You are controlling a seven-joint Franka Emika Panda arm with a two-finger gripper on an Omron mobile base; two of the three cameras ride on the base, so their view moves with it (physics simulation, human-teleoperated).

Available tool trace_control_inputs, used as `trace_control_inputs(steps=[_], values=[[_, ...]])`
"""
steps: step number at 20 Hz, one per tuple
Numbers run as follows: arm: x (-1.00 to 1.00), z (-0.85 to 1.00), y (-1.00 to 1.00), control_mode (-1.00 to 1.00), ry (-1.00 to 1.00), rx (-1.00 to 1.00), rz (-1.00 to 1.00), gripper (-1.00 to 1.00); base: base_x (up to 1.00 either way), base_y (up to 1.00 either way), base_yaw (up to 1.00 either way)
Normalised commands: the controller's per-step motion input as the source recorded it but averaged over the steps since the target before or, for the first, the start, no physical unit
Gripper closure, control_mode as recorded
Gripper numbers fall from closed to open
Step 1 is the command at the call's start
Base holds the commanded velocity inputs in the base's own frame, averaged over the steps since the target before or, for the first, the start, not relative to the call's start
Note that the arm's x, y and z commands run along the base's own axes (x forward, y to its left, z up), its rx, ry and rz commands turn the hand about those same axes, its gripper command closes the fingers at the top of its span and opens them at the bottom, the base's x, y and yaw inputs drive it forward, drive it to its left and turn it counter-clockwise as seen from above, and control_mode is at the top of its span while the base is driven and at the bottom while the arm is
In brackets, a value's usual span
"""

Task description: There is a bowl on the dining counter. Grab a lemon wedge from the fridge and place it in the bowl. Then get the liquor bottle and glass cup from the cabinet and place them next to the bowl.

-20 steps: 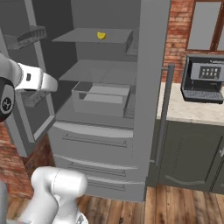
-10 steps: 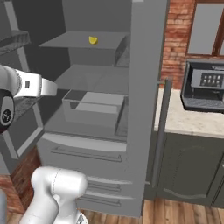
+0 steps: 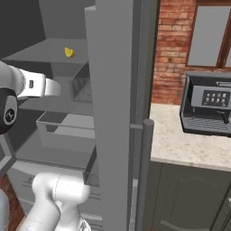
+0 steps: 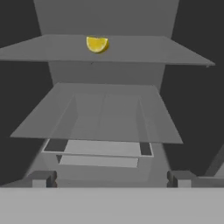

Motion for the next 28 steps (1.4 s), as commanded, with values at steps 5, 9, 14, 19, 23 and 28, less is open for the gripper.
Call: trace_control_inputs(steps=[5, 9, 14, 19, 23, 28], values=[[0.25, 0.0, 0.0, -1.0, 0.0, 0.0, 0.0, -1.0, 0.5, 0.0, 0.0], [0.31, 0.22, 0.0, -1.0, -0.05, 0.04, 0.0, -1.0, 0.0, 0.0, 0.0], [0.0, 0.6, 0.0, -1.0, -0.18, 0.08, 0.05, -1.0, 0.0, 0.0, 0.0], [0.22, 0.47, 0.0, -1.0, -0.04, 0.07, 0.04, -1.0, 0.0, 0.0, 0.0], [0.69, 0.16, 0.04, -1.0, 0.0, 0.01, 0.0, -1.0, 0.0, 0.0, 0.0], [0.84, 0.0, 0.12, -1.0, 0.05, 0.0, 0.0, -1.0, 0.0, 0.0, 0.0]])
